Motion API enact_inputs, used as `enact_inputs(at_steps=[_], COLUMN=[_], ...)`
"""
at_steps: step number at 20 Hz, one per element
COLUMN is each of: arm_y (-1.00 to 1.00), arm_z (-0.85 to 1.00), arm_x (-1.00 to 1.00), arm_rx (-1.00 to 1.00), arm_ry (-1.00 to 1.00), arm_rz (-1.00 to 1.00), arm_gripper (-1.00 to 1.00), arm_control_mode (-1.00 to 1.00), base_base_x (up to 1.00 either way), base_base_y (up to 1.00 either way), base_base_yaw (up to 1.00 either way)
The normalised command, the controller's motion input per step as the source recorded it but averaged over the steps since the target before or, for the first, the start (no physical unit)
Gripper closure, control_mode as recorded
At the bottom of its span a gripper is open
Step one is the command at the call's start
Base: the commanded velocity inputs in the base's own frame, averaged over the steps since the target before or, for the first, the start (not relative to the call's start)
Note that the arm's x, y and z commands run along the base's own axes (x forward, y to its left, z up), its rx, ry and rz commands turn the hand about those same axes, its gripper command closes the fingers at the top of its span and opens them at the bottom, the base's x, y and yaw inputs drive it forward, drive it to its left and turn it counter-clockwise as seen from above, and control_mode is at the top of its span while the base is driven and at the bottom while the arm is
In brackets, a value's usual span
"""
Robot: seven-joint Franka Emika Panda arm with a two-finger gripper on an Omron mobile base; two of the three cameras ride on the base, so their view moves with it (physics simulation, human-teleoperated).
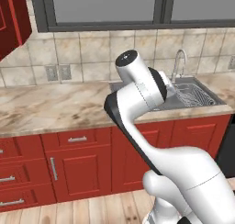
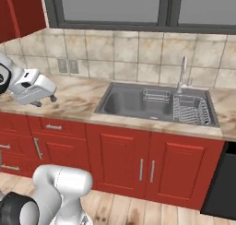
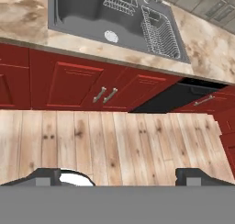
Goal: Pick the honey bottle and bar from the counter and place them in the cabinets closest to them.
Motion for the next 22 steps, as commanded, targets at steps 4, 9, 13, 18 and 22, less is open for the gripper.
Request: enact_inputs(at_steps=[4, 9, 13, 18, 22], arm_y=[0.00, 0.00, 0.00, 0.00, 0.00], arm_z=[0.00, 0.00, 0.00, 0.00, 0.00], arm_x=[0.00, 0.00, 0.00, 0.00, 0.00], arm_rx=[0.00, 0.00, 0.00, 0.00, 0.00], arm_ry=[0.00, 0.00, 0.00, 0.00, 0.00], arm_rz=[0.00, 0.00, 0.00, 0.00, 0.00], arm_gripper=[-1.00, -1.00, -1.00, -1.00, -1.00], arm_control_mode=[1.00, 1.00, 1.00, 1.00, 1.00], base_base_x=[-0.27, -0.24, -0.17, -0.13, -0.06], base_base_y=[1.00, 1.00, 0.97, 0.93, 0.92], base_base_yaw=[0.00, 0.00, 0.00, 0.00, 0.00])
